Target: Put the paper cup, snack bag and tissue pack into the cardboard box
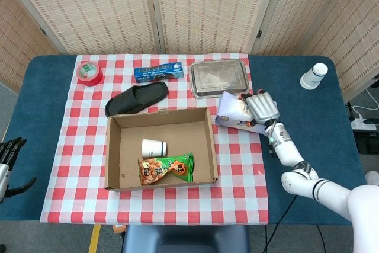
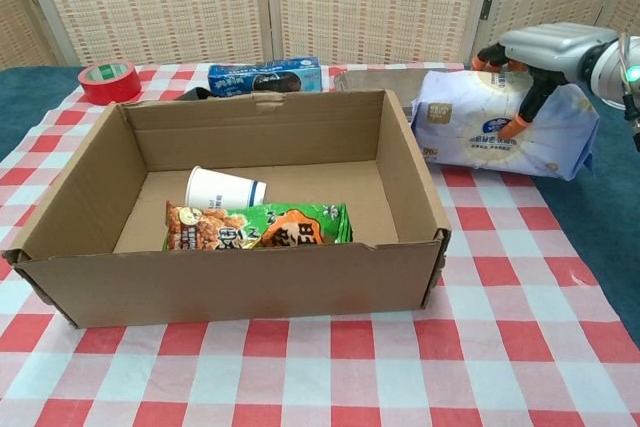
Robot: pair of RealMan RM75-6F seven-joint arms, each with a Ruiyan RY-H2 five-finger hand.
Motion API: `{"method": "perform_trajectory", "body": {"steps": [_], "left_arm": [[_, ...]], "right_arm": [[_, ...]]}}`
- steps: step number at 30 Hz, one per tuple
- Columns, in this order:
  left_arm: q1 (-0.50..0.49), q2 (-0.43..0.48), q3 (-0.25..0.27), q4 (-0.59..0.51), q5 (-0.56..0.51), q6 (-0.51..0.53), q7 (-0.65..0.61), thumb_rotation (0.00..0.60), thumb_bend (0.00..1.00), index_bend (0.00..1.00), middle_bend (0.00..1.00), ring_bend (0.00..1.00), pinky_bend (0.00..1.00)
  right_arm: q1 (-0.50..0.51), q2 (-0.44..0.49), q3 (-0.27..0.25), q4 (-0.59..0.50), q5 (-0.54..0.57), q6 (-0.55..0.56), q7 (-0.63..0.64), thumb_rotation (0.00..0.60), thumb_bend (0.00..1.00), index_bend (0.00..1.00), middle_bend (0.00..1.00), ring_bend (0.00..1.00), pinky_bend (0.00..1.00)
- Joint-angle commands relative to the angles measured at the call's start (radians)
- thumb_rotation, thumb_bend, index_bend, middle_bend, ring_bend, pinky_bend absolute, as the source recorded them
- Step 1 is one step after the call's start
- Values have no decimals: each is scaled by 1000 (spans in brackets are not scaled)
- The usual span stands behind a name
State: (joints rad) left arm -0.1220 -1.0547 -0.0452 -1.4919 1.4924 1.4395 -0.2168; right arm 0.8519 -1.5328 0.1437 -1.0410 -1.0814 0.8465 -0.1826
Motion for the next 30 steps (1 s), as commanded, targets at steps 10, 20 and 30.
{"method": "perform_trajectory", "body": {"steps": [10,20,30], "left_arm": [[-2,-1,0,-1,1,-3,4,600,226,0,0,0,0],[0,0,2,-5,7,4,6,600,226,0,0,0,0],[5,2,5,-8,15,15,8,600,225,0,0,0,0]], "right_arm": [[-18,148,68,-213,-11,101,-108,600,200,992,671,727,920],[3,328,209,-585,-3,252,-247,600,199,997,676,732,927],[88,221,251,-735,-14,281,-272,600,199,996,676,732,927]]}}
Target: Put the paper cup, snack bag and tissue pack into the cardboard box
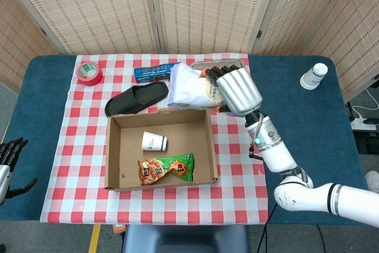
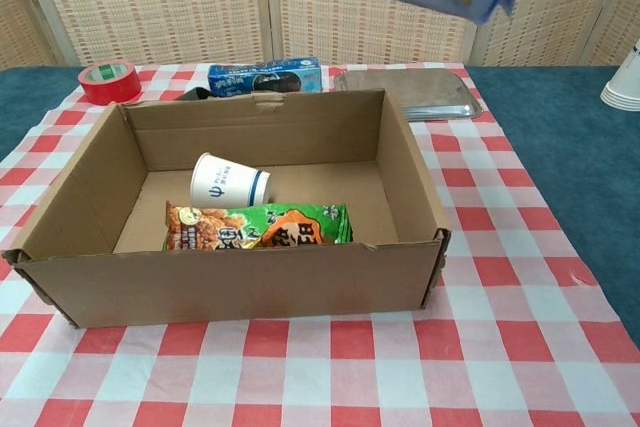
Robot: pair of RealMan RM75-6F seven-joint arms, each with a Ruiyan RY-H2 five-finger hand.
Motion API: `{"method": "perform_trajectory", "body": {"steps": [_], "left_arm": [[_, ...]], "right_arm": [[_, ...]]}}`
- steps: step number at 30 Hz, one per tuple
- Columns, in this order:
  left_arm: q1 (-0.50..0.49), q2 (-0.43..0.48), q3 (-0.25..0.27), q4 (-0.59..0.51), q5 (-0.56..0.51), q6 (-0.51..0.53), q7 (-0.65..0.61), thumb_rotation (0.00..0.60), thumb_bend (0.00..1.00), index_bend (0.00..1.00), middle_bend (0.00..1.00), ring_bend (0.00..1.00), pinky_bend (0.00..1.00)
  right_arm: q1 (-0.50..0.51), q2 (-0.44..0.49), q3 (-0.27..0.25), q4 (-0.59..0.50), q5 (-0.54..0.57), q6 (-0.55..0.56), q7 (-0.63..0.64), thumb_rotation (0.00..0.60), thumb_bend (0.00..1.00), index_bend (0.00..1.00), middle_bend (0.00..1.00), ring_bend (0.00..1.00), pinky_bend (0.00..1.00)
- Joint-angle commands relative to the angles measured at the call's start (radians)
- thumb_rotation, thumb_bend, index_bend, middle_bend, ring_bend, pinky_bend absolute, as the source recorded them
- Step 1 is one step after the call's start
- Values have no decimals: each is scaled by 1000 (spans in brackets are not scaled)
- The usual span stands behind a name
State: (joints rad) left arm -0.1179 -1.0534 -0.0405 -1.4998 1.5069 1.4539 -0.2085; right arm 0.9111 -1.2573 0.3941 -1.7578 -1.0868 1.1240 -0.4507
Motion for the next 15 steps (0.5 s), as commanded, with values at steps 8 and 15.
{"method": "perform_trajectory", "body": {"steps": [8,15], "left_arm": [[5,3,-1,3,-1,8,-10,600,226,0,0,0,0],[5,5,-2,6,-2,8,-17,600,226,0,0,0,0]], "right_arm": [[91,-229,-33,33,-32,-20,33,600,199,996,677,732,927],[112,-305,-64,72,-51,-66,92,600,167,928,676,679,888]]}}
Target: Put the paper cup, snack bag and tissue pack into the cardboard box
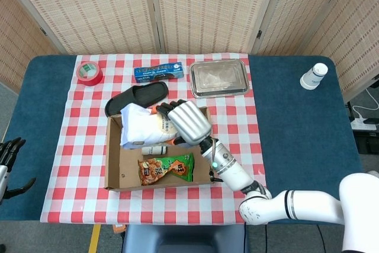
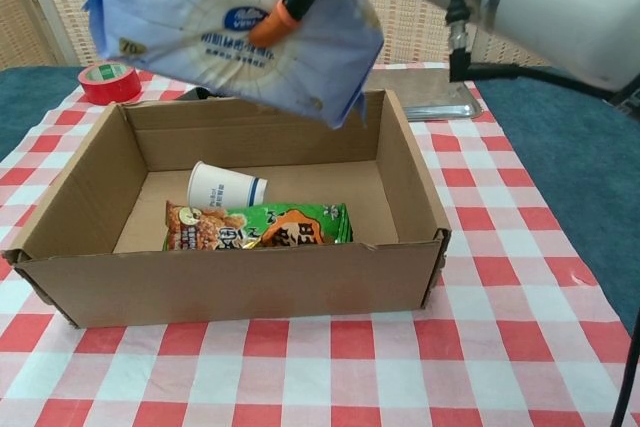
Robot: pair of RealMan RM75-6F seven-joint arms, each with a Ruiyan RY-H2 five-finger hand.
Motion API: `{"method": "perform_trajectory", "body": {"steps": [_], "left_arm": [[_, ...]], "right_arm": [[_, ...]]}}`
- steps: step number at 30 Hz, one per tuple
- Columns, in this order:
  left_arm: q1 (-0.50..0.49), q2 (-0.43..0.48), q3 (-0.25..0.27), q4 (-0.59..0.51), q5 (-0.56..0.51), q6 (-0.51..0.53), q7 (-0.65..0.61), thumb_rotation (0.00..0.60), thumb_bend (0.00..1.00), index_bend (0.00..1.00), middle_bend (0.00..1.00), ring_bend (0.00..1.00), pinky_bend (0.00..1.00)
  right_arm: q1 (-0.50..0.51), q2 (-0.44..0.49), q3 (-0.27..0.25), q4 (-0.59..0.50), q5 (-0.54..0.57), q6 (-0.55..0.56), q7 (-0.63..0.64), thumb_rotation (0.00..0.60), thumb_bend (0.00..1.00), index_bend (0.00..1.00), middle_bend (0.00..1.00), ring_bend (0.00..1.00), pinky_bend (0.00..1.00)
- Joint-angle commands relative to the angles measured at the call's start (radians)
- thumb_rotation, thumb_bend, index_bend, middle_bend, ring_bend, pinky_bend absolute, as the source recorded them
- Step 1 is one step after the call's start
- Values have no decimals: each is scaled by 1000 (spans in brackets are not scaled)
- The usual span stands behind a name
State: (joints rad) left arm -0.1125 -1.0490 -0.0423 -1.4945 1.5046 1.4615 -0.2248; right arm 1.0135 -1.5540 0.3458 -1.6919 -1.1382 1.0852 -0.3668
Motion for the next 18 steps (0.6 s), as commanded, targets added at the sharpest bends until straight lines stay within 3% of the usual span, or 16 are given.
{"method": "perform_trajectory", "body": {"steps": [1,2,4,6,7,10,18], "left_arm": [[0,1,0,1,0,0,-3,600,226,0,0,0,0],[0,1,0,1,0,0,-5,600,226,0,0,0,0],[0,2,-1,2,0,0,-7,600,226,0,0,0,0],[0,1,0,3,2,0,-8,600,226,0,0,0,0],[0,2,0,3,3,0,-8,600,226,0,0,0,0],[1,2,0,2,4,2,-9,600,227,0,0,0,0],[-1,1,1,2,4,-2,-5,600,226,0,0,0,0]], "right_arm": [[13,3,-25,-3,20,-60,4,600,103,829,641,587,817],[18,18,-32,-15,48,-96,-1,600,54,719,578,486,729],[33,63,-43,-48,130,-178,-23,600,0,310,274,149,380],[58,105,-48,-77,218,-231,-65,600,0,67,74,10,143],[65,112,-49,-85,236,-234,-78,600,0,11,20,0,75],[71,117,-51,-102,246,-212,-92,600,0,0,0,0,21],[63,163,-64,-153,236,-185,-94,600,0,0,0,0,18]]}}
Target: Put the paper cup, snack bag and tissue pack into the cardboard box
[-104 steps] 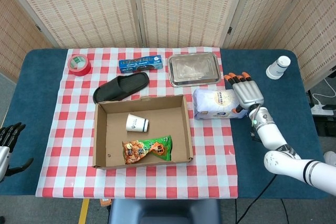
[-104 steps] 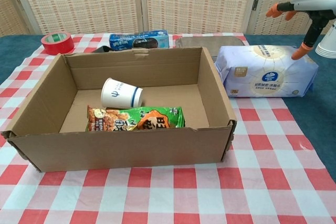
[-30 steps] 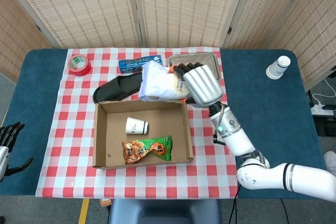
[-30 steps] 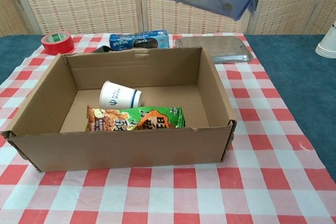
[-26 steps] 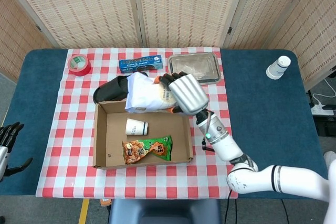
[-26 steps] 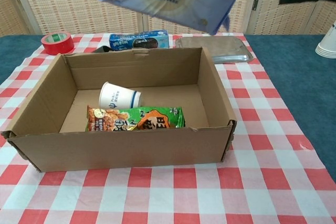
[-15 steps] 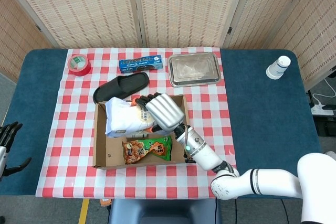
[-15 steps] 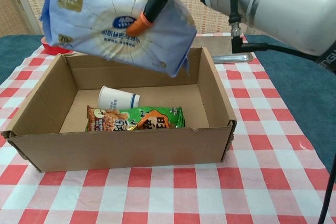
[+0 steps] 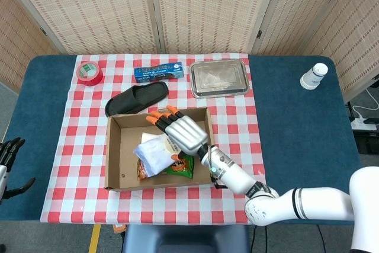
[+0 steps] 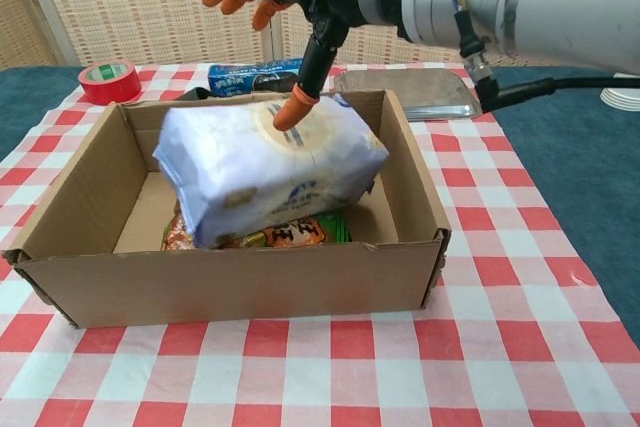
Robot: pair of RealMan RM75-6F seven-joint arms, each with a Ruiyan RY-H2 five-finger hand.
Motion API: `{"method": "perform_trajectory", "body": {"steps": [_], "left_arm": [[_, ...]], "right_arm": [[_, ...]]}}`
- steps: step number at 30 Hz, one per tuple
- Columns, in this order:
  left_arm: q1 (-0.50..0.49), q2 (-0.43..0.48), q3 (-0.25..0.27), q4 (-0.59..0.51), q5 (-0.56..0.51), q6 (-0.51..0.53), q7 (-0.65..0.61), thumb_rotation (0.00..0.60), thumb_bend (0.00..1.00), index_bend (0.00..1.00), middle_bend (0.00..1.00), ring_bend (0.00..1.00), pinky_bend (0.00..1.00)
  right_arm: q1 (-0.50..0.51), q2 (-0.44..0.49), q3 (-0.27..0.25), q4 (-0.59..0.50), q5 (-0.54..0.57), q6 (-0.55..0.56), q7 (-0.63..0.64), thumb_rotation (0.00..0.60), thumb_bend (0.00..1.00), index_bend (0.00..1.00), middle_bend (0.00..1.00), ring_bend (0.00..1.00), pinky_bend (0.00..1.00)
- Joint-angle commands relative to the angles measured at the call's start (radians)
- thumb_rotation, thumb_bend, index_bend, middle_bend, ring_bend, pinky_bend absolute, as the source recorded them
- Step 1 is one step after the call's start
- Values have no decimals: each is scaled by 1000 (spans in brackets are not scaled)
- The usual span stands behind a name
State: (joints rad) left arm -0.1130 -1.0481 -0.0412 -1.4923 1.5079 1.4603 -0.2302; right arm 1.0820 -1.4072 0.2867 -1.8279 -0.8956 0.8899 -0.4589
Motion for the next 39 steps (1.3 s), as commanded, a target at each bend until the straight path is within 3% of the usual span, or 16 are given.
{"method": "perform_trajectory", "body": {"steps": [1,7,11,18,25,30,35,39], "left_arm": [[0,0,0,0,0,0,1,600,225,0,0,0,0],[1,2,1,0,2,2,-6,600,226,0,0,0,0],[-1,2,2,-1,4,-1,-4,600,226,0,0,0,0],[-6,-3,5,-11,8,-8,23,600,225,0,0,0,0],[-7,-6,2,-13,-2,-13,38,600,226,0,0,0,0],[-7,-7,2,-13,-2,-13,41,600,226,0,0,0,0],[-6,-8,0,-9,-7,-12,36,600,225,0,0,0,0],[-4,-8,-4,-7,-16,-9,40,600,226,0,0,0,0]], "right_arm": [[-11,29,-8,-28,-13,19,-4,600,0,0,0,0,18],[-112,176,-69,-148,-98,145,-51,600,0,0,0,0,18],[-258,317,-171,-194,-175,281,-80,600,0,0,0,0,18],[-487,433,-298,-52,-270,374,154,600,0,0,0,0,18],[-635,367,-349,215,-363,437,331,600,0,0,0,0,18],[-686,322,-360,306,-380,468,365,600,0,0,0,0,18],[-813,213,-402,497,-439,542,473,600,0,0,0,0,18],[-849,180,-399,541,-489,588,476,600,0,0,0,0,17]]}}
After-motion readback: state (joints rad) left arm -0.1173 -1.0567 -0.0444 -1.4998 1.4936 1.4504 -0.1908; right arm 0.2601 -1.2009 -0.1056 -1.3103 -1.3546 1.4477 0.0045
